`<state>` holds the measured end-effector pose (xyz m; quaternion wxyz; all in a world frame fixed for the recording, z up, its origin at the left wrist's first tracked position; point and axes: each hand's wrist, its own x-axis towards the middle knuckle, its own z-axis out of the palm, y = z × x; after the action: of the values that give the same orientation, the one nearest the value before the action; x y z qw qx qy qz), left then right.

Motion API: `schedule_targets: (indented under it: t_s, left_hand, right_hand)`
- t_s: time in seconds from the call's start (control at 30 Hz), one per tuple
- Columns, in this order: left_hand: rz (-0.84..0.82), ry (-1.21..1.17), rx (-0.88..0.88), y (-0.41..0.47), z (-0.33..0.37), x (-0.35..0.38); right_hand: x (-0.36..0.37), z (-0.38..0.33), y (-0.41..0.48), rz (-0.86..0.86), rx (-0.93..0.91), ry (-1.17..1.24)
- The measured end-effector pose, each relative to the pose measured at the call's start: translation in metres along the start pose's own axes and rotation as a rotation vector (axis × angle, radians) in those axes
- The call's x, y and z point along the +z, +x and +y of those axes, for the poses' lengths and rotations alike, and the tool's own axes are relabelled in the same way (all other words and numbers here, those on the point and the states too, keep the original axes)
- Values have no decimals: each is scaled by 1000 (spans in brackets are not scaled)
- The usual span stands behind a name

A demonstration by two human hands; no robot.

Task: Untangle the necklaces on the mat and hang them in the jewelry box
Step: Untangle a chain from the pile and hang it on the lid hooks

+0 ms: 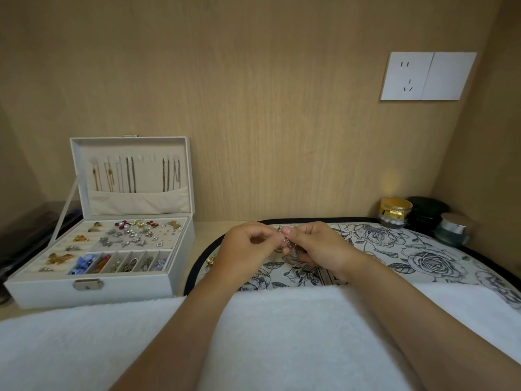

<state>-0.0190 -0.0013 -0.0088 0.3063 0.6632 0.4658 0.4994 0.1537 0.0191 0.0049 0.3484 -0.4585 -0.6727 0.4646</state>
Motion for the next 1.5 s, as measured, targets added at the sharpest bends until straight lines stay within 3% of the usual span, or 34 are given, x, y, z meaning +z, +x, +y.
schedule_targets:
  t_s: [0.3, 0.67, 0.8, 1.13, 1.5]
  left_hand:
    - [64, -177, -225, 4, -1, -2]
    - [6, -138, -193, 3, 2, -4]
    - [-2, -74, -169, 3, 0, -5]
    - [12, 59, -122, 3, -9, -2]
    - [-22, -332, -289, 5, -1, -2]
  right_hand:
    - [0, -1, 2, 39, -30, 40]
    - [1, 2, 3, 97, -132, 14]
    - [-1, 2, 4, 119, -81, 149]
    - [-1, 3, 4, 128, -53, 130]
    - [0, 7, 7, 64, -57, 63]
